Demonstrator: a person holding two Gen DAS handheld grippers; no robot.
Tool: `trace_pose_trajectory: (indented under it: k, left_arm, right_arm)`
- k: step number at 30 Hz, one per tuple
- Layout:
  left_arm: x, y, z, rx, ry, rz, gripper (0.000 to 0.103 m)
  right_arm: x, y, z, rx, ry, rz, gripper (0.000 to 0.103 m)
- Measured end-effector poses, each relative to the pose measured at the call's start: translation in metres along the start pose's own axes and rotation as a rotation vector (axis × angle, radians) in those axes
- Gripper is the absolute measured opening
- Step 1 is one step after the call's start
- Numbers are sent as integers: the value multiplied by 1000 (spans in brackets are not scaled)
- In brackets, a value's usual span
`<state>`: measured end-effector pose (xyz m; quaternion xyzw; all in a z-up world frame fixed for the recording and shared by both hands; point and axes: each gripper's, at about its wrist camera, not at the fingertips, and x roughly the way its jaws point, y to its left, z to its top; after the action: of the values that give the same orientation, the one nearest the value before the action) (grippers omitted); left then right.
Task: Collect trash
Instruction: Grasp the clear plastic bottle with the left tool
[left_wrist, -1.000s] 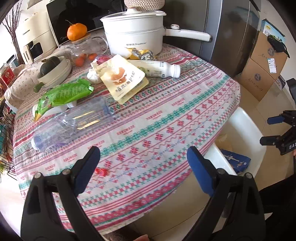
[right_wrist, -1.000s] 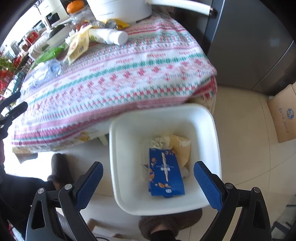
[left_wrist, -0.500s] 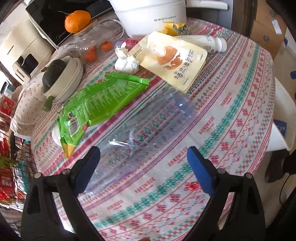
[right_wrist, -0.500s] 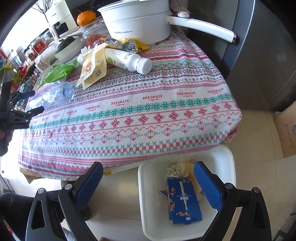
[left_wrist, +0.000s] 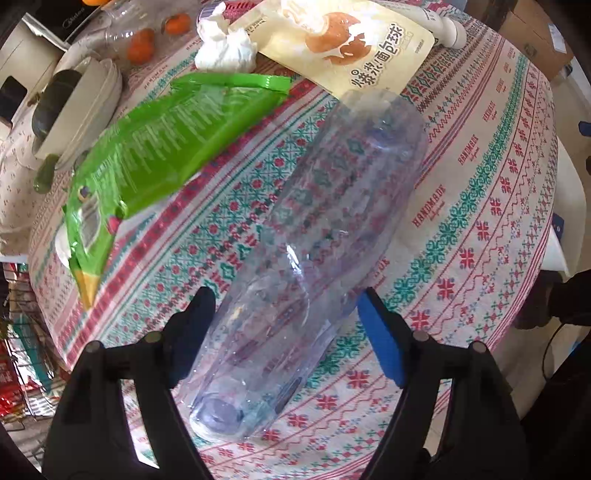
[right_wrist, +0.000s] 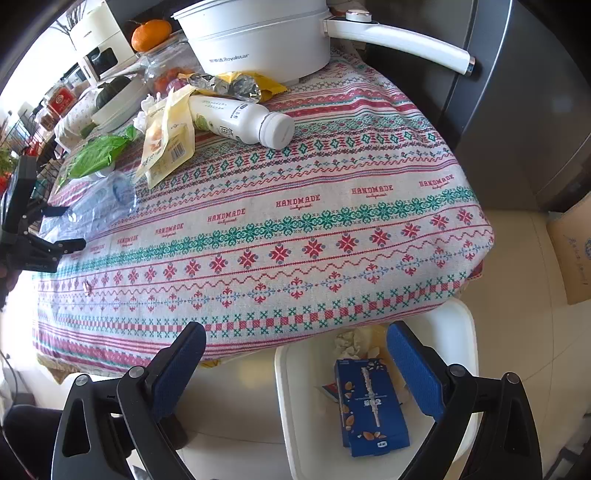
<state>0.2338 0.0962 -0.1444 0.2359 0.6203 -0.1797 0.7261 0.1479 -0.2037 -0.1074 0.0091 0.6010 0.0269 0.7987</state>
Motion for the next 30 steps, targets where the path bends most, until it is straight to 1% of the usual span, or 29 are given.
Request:
trace_pose_trajectory:
  k: [3,6,11,13,16,17,20,21,24,25,27,29,30]
  left_arm:
    - [-5,-11,-5,-66,8,-62,74]
    - [-11,-26,-12,-134,-10,-141,73]
    - [-26,-63,-34,-187,-67,-192,71]
    - [-35,-75,-42,-206,-91,-198,70]
    - [-54,-83,-59,-267,-152,-215,69]
    - [-61,-82,-65,-291,-170,-222,69]
    - [-79,-72,-79,-369,-235,-194,68]
    - [-81,-59,-80,-405,-259,-195,68]
    - [-88,-39,-88,-530,-310,-221,67]
    - [-84,-32,-88,-566,-323,-233,67]
    - [-82,-25,-88,-611,-347,-237,66]
    - [-83,-22,-88,-626,-365,-218,66]
    - [-83,-21,-89,-634,-370,-208,66]
  right_arm:
    - [1,3,3,0,-1,5,100]
    - [-1,7,5,-1,-13,13,100]
    - [-7,17,13,0,-48,39,100]
    - [-9,21,17,6,-69,54,100]
    - [-13,30,25,16,-102,86,100]
    - [-14,33,28,17,-113,96,100]
    - [-14,41,36,28,-142,131,100]
    - [-13,43,39,36,-150,145,100]
    - [-6,51,50,66,-168,207,99]
    - [-4,54,53,72,-177,226,99]
    - [3,63,62,70,-199,265,94]
    - [11,73,69,57,-209,273,89]
    - [16,78,72,49,-210,277,88]
